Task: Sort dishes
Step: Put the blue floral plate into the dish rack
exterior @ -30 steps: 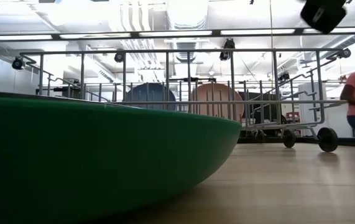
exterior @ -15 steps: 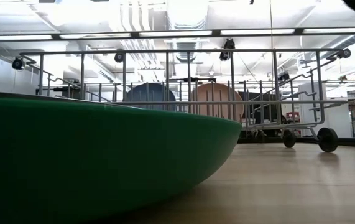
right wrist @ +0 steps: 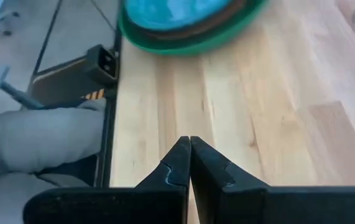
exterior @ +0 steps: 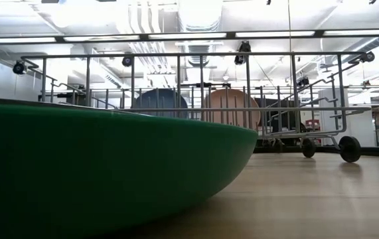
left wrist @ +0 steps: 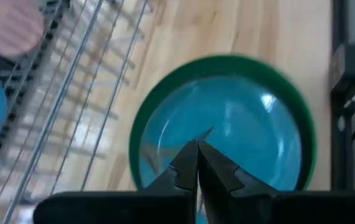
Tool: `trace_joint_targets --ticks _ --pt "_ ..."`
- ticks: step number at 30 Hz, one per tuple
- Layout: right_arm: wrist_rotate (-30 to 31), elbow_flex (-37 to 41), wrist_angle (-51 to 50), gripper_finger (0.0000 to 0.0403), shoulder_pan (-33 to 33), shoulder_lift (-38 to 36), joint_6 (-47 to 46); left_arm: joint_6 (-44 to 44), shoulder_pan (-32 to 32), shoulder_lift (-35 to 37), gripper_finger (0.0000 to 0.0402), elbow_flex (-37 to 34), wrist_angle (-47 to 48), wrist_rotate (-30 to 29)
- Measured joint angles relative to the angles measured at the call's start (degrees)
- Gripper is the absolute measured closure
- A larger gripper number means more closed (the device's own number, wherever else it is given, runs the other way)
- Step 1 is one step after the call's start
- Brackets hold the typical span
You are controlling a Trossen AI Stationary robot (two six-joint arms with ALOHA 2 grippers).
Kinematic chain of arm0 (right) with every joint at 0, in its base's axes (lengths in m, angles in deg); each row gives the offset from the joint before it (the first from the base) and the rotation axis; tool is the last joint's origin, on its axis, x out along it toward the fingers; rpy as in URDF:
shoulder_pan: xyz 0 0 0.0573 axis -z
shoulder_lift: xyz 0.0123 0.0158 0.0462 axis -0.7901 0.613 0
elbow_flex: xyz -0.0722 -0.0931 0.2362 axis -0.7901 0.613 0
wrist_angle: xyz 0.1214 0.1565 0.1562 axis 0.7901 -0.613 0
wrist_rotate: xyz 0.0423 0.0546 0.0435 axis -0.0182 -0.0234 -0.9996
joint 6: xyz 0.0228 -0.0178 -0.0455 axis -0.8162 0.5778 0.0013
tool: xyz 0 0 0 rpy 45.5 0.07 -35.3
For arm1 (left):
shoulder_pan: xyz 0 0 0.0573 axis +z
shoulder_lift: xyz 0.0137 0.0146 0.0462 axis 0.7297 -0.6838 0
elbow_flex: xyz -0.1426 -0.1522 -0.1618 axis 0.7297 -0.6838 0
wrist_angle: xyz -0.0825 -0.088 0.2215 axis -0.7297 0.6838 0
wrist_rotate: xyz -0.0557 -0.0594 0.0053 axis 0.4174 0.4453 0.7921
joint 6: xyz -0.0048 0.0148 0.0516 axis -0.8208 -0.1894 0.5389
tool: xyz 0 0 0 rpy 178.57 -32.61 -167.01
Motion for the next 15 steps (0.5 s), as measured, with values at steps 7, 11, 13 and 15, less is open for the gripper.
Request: trace_joint_targets --ticks 7,11,13,15 --pt "6.1 0.0 5.7 0.0403 -2.1 6.2 -6.9 -14.4 -3.9 8.6 0.0401 -17.0 0.0 1.3" --pt "7.2 0.0 13.8 0.0403 -2.0 10.6 -7.0 -19.2 -4.8 11.9 0.0401 -23.4 -3.0 -0.1" --pt "8.9 -0.1 18.0 0.0403 -2.0 12.8 -7.0 -19.3 -5.4 12.9 0.0401 -25.8 -3.7 -0.2" --pt "10.9 -0.1 21.3 0.0403 -2.0 14.9 -6.9 -20.0 -5.9 13.5 0.0401 -28.3 -3.9 -0.2"
